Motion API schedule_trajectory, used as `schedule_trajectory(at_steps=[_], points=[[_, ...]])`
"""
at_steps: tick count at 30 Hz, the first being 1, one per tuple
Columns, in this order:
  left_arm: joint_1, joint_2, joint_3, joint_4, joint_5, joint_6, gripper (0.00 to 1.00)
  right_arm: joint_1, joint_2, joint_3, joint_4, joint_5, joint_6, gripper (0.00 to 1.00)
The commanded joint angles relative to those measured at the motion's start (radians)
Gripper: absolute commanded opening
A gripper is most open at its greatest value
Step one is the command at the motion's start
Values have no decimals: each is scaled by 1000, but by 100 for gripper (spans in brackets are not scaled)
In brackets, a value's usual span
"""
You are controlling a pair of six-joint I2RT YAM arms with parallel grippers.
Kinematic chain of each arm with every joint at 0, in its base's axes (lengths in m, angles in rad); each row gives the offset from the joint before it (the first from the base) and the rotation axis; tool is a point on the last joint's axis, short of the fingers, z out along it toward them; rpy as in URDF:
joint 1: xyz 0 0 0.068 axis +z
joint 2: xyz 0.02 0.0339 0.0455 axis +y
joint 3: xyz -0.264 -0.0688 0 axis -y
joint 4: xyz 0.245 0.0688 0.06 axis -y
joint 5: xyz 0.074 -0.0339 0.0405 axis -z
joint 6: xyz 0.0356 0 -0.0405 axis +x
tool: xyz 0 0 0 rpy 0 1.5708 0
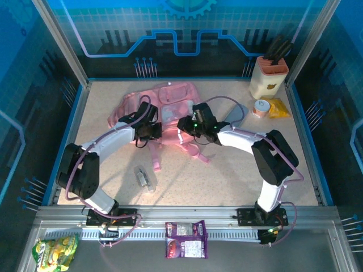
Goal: Pack the student bag
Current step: Unzip the student bag at the center of the table.
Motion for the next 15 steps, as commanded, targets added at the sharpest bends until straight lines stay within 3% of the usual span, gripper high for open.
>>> schedule_trajectory(at_steps=[1, 6, 13, 15], points=[[-46, -38, 45, -167, -65, 6, 0, -95, 48, 61, -37, 68, -72, 26], [-77, 25, 39, -177, -82, -45, 0, -151, 86, 151, -110, 66, -141, 23], [-77, 145, 56, -48, -37, -75, 0, -126, 41, 70, -27, -3, -102, 27], [-78, 168, 45, -21, -21, -93, 9, -123, 8, 41, -12, -14, -92, 28]])
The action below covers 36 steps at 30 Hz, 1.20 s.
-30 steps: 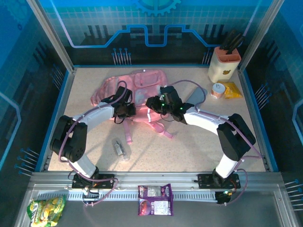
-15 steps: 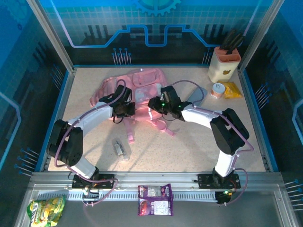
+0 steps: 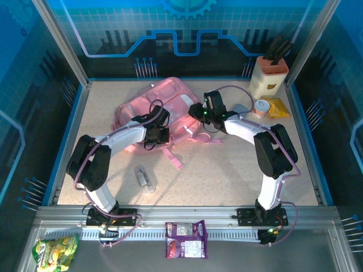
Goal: Pack the student bag
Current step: Unzip the student bag at the center of the table.
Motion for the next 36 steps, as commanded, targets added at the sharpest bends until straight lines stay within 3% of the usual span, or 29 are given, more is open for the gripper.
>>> schedule_trajectory(at_steps=[1, 4, 6, 12, 17, 23, 26, 30, 33, 36], points=[[0, 40, -2, 14, 25, -50, 13, 12, -56, -54, 3, -20, 2, 28], [-1, 46, -32, 37, 25, -78, 23, 23, -98, -71, -16, -9, -17, 30], [-2, 46, -53, 46, 27, -99, 35, 32, -115, -72, -32, -7, -27, 30], [3, 48, -81, 68, 23, -103, 21, 93, -141, -76, -42, 4, -22, 30], [3, 3, -45, 56, 9, -75, 0, 170, -114, -76, -45, 3, 74, 38], [3, -94, -60, 78, 11, -73, 0, 228, -34, -27, -92, 40, 198, 51], [2, -122, -65, 74, 29, -74, 0, 233, 20, 8, -86, 26, 253, 53], [1, -153, -78, 77, 50, -77, 0, 247, 81, 84, -107, 83, 245, 57], [1, -166, -75, 53, 48, -66, 0, 240, 123, 130, -137, 123, 231, 54], [0, -174, -66, -5, 25, -48, 0, 213, 126, 101, -61, 146, 227, 38]])
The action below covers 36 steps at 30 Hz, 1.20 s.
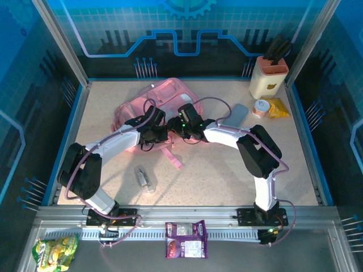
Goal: Pack the student bag
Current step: Unzip the student bag at the center of the table.
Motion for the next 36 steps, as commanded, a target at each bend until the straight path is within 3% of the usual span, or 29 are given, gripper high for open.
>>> schedule_trajectory(at_steps=[1, 5, 7, 12, 20, 25, 28, 31, 36], points=[[-5, -47, -2, -71, 3, 40, 0, -28, 11, 7, 34, 78, -11, 33], [-5, -81, -34, -101, 12, 57, 0, -75, -22, 18, 19, 90, -68, 6], [-5, -104, -52, -134, -37, 60, 0, -99, -54, -6, 38, 71, -84, 0], [4, -182, -95, -224, -167, 67, 0, -170, -125, -23, 16, 25, -158, 0], [73, -250, -143, -273, -181, 81, 0, -329, -7, 147, -43, -209, -229, 0], [69, -243, -122, -229, -78, 48, 0, -348, 118, 354, -169, -261, -301, 0], [14, -219, -84, -136, -12, -15, 0, -353, 150, 415, -211, -321, -312, 29], [-35, -179, -37, -82, -28, -69, 0, -351, 95, 369, -244, -361, -323, 48], [-62, -95, 28, -51, -5, -76, 0, -334, -108, 63, -157, -433, -224, 55]])
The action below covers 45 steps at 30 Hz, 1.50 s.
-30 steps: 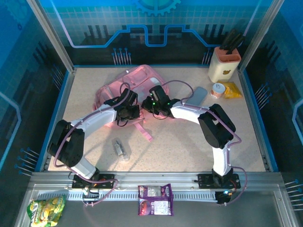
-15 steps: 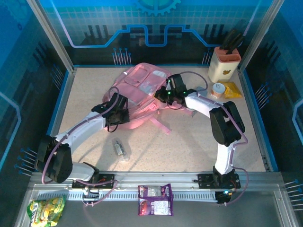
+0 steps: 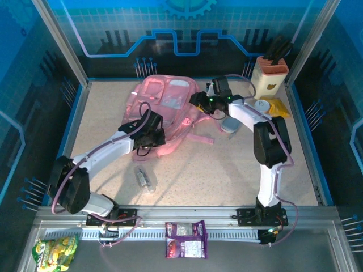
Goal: Pack the student bag
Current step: Unzip the student bag at the center of the table.
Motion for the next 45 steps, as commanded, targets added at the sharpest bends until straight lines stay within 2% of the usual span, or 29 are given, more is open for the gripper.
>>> schedule_trajectory(at_steps=[1, 5, 7, 19, 23, 32, 35, 39, 45], points=[[-18, 42, 72, 9, 16, -28, 0, 41, -149, -168, 45, -82, 70, 56], [-34, 44, 69, 30, 29, -30, 0, 113, -202, -353, 257, -136, 252, 52], [-49, 50, 71, 33, 29, -36, 0, 153, -189, -371, 328, -146, 304, 49], [-64, 43, 68, 28, 22, -29, 0, 307, -114, -358, 341, 75, 415, 47], [-64, 55, 77, 17, 24, -25, 0, 332, -153, -385, 298, 152, 408, 54], [-64, 40, 68, 8, 2, -27, 0, 353, -199, -442, 317, 196, 436, 49], [-64, 40, 64, 34, 32, -33, 0, 354, -138, -369, 310, 180, 432, 42], [-64, 45, 67, 19, 39, -27, 0, 351, -102, -334, 354, 224, 426, 34], [-65, 14, 59, -31, 22, 1, 0, 314, -108, -311, 339, 207, 360, 6]])
